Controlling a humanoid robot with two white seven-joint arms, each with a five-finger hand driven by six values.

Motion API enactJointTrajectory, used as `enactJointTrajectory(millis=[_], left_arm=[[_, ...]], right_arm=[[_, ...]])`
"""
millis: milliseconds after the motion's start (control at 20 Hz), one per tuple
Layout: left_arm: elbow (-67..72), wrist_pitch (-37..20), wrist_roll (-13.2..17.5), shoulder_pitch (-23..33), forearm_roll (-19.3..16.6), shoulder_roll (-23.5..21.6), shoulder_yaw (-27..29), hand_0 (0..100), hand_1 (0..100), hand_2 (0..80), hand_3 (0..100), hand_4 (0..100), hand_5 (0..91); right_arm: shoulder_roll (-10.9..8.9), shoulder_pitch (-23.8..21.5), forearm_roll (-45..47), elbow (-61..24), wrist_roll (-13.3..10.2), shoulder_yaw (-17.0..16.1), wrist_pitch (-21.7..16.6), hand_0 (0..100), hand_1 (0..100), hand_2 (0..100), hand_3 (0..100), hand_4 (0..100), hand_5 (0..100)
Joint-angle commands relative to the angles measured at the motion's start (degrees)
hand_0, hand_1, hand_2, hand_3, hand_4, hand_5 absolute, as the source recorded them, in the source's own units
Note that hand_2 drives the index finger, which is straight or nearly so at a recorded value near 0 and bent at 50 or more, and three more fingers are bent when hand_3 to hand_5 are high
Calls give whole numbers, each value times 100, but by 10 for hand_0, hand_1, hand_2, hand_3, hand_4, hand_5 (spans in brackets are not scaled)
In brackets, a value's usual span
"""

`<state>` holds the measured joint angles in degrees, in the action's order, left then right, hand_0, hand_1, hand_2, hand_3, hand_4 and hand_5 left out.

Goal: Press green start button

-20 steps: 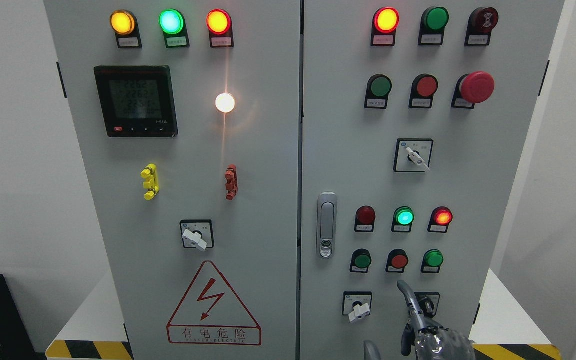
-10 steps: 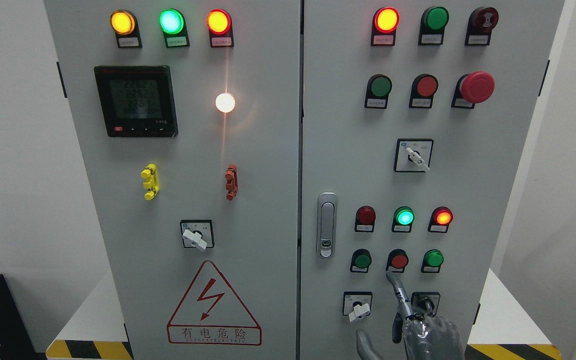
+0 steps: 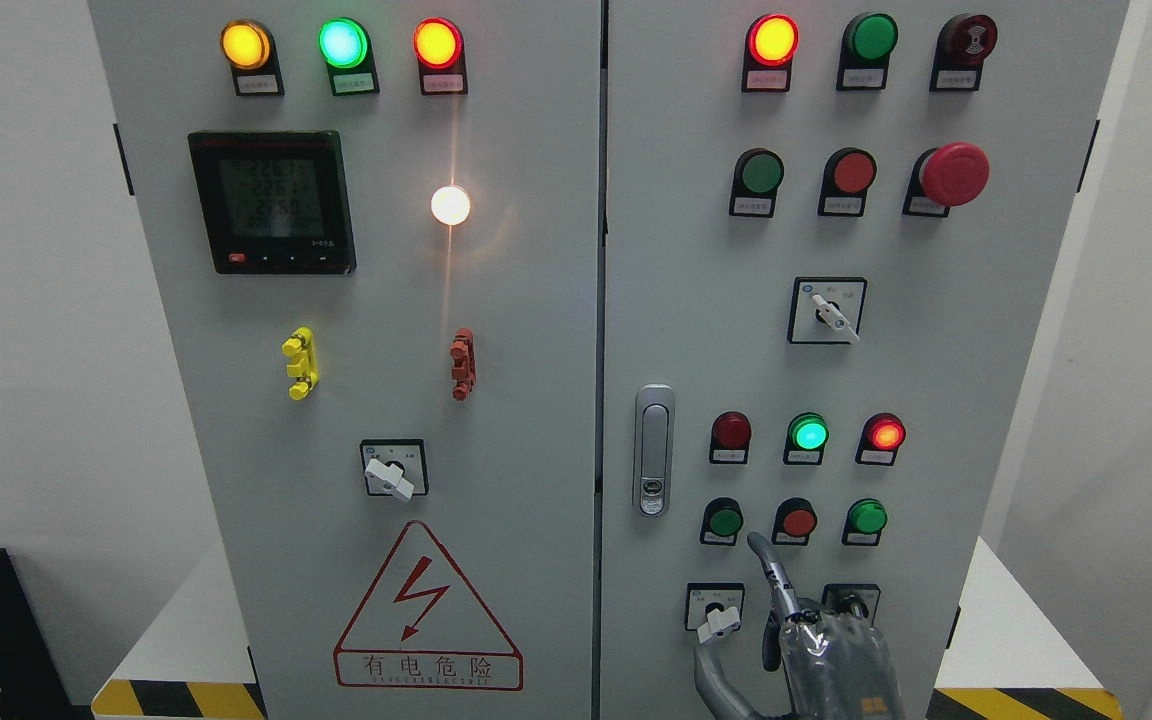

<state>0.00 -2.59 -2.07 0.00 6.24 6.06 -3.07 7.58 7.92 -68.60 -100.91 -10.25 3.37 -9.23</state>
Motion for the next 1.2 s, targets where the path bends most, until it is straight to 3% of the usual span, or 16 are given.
enactJointTrajectory(millis=[0, 1150], left_arm=[[-158, 4, 4, -132, 0, 0, 0, 120, 556, 0, 0, 0, 0], [-158, 4, 4, -132, 0, 0, 0, 120, 556, 0, 0, 0, 0]], right_arm=[[6, 244, -4, 484, 23, 85, 9, 417, 331, 0, 905, 849, 964], [6, 403, 65, 634, 32, 94, 27, 437, 340, 0, 912, 846, 958]])
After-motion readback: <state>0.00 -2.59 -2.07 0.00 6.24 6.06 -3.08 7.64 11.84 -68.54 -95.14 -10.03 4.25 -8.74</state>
